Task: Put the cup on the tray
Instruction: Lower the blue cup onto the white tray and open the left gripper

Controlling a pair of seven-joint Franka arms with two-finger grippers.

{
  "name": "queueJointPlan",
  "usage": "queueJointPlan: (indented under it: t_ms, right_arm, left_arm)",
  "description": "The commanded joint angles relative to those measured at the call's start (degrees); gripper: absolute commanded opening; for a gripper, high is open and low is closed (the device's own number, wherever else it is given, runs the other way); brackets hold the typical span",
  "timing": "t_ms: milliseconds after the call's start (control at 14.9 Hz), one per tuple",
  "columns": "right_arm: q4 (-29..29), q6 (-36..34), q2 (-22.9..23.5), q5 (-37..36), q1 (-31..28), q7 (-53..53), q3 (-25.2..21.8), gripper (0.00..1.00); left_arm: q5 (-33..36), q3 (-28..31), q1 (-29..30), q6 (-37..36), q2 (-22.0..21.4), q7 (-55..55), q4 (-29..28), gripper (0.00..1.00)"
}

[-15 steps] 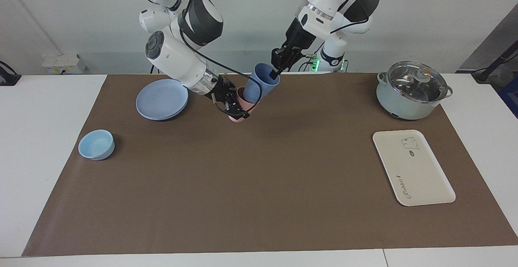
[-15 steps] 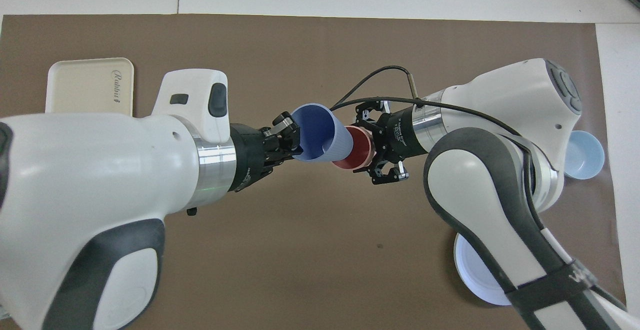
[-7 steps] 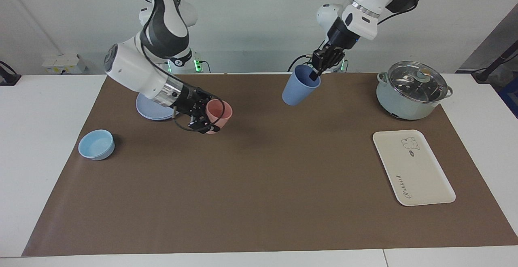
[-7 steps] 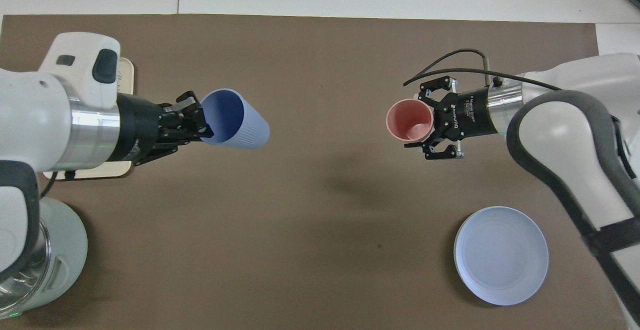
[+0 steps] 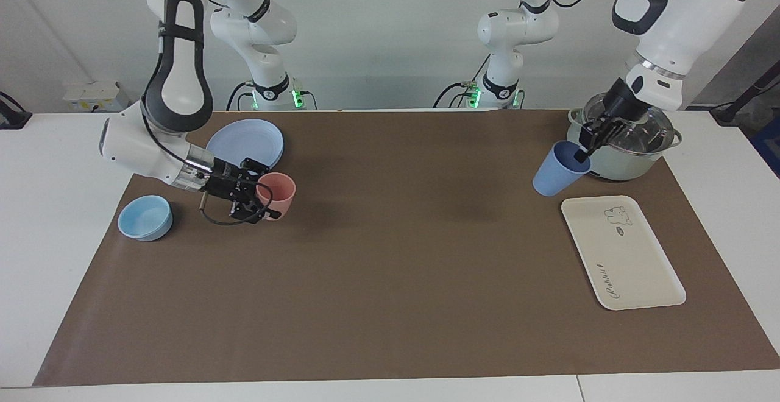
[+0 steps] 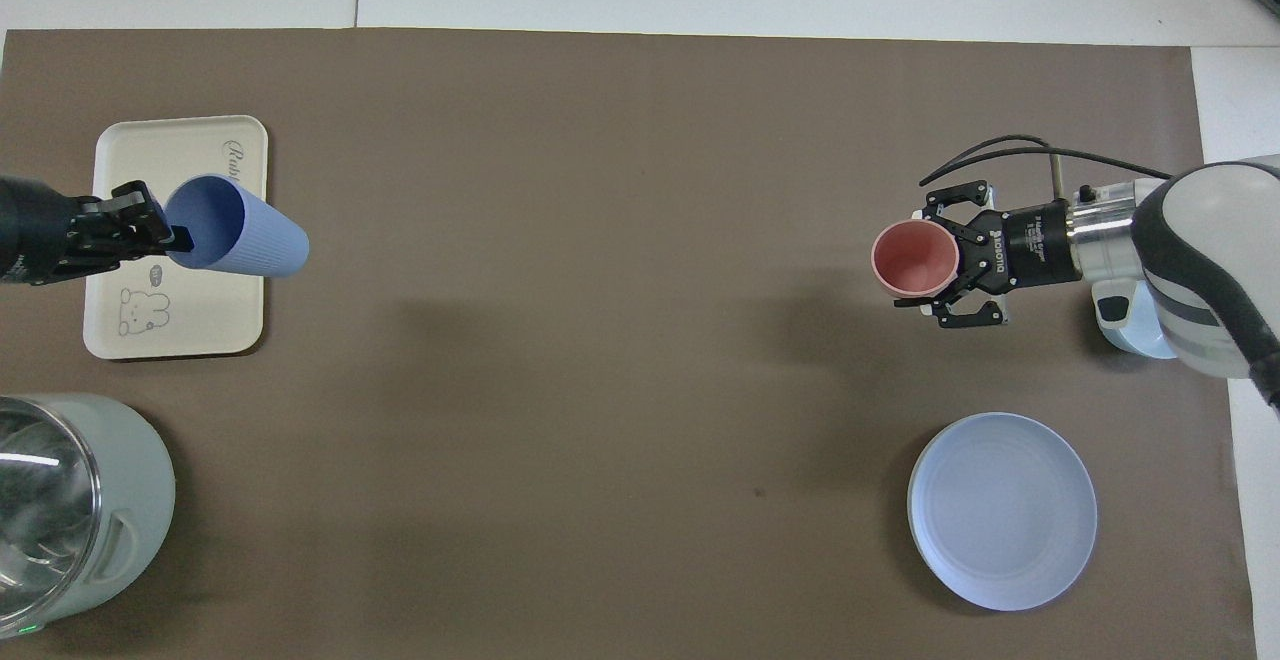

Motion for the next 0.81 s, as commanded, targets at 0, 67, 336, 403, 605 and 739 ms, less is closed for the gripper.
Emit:
queueJointPlan:
  t_ms: [0,67,336,403,605,739]
  right_arm:
    - [5.27,-5.89,8.50,3.48,-5.34,-10.08,0.71,0.00]
    - [5.99,-5.91,9.66,3.39,-5.96,-11.86,0.62,0.00]
    - [9.85,-6.78,13.54,0.94,-6.49,-12.23,0.62,0.00]
    - [10.21,-6.87,13.63,0.15,-7.19,-12.23,0.62,0.00]
    - [11.44,-6.35,14.16,-1.97,-7.90,-12.41,0.53,0.00]
    - [11.36,-5.91,14.16,-2.32,-8.69,-12.41,0.53,0.00]
  left_arm:
    - [1.31,-1.02,6.37,4.83,5.55,11.57,0.14,0.00]
    - [1.31,-1.02,8.31,6.06,6.96,15.62,0.05,0.00]
    - [1.31,-1.02,12.45,15.97,8.73,21.02,-5.90,0.00]
    - [1.22,-1.02,12.55,19.13,8.99,22.77,-7.75,0.00]
    - [1.22,-1.02,13.95,21.45,11.19,27.08,-8.21,0.00]
    - [1.22,-1.02,13.95,22.76,11.54,28.41,-9.17,0.00]
